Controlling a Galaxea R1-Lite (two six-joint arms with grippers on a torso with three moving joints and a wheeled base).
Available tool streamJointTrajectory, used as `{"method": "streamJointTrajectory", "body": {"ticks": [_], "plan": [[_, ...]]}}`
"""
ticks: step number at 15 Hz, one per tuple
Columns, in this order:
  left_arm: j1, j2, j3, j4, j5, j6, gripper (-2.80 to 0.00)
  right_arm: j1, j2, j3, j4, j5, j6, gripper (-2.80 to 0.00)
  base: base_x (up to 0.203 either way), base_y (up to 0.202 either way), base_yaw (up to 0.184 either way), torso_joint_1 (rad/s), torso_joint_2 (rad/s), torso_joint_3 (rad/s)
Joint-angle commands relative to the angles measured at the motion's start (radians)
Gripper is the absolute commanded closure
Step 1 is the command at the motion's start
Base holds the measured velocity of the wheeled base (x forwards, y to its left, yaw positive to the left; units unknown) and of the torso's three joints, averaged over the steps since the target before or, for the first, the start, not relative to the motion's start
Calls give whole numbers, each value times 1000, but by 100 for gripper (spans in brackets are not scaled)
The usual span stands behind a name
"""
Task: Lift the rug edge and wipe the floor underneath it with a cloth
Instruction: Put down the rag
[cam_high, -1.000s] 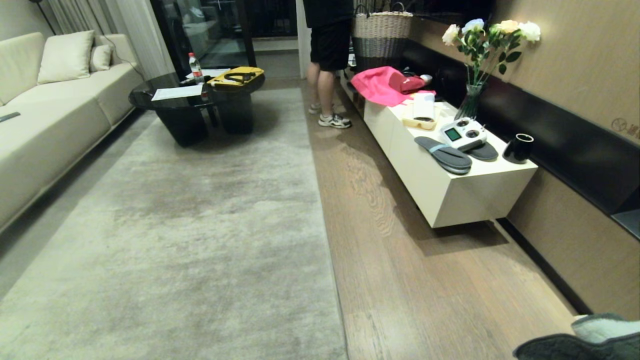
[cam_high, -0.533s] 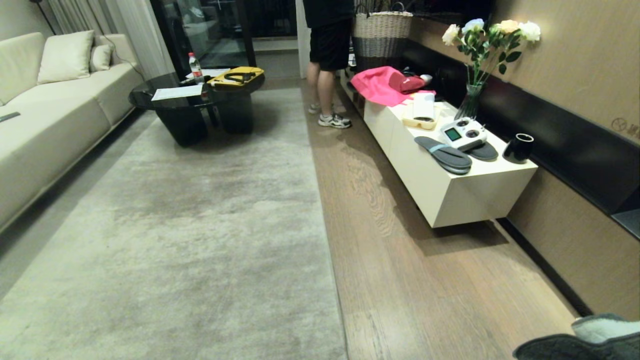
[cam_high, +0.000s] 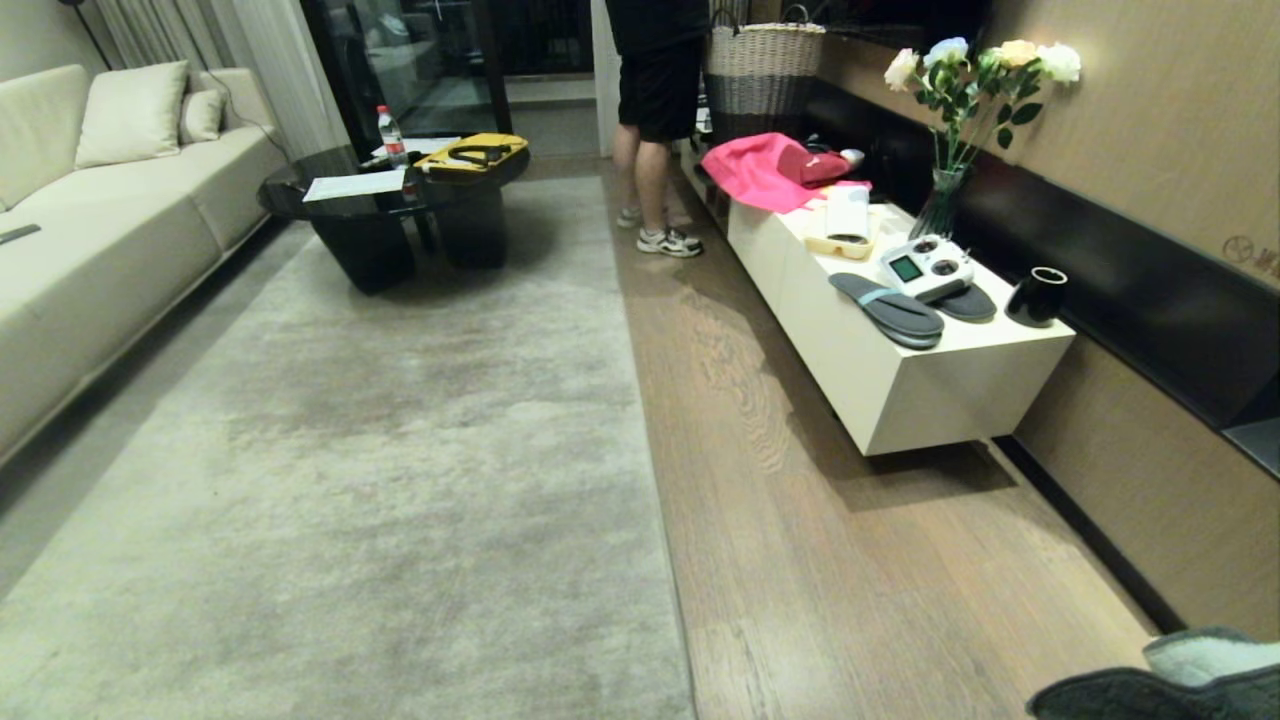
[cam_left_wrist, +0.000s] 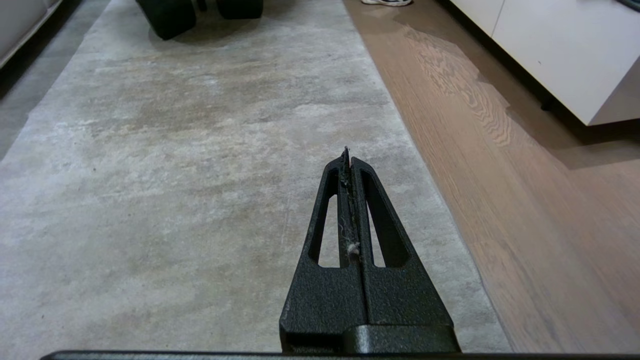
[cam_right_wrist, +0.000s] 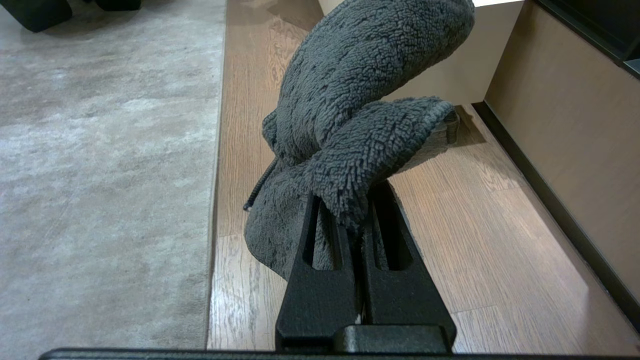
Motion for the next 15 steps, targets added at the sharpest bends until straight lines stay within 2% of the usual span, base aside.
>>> {"method": "streamJointTrajectory", "body": {"ticks": [1, 5, 15], "plan": [[0, 0, 0, 0, 0, 0, 0, 0, 0, 0, 1, 0, 0, 0, 0, 0, 0, 0, 0, 0], [0, 0, 0, 0, 0, 0, 0, 0, 0, 0, 1, 0, 0, 0, 1, -58, 2, 2, 0, 0], [0, 0, 0, 0, 0, 0, 0, 1, 0, 0, 1, 0, 0, 0, 0, -194, -1, 1, 3, 2]]}}
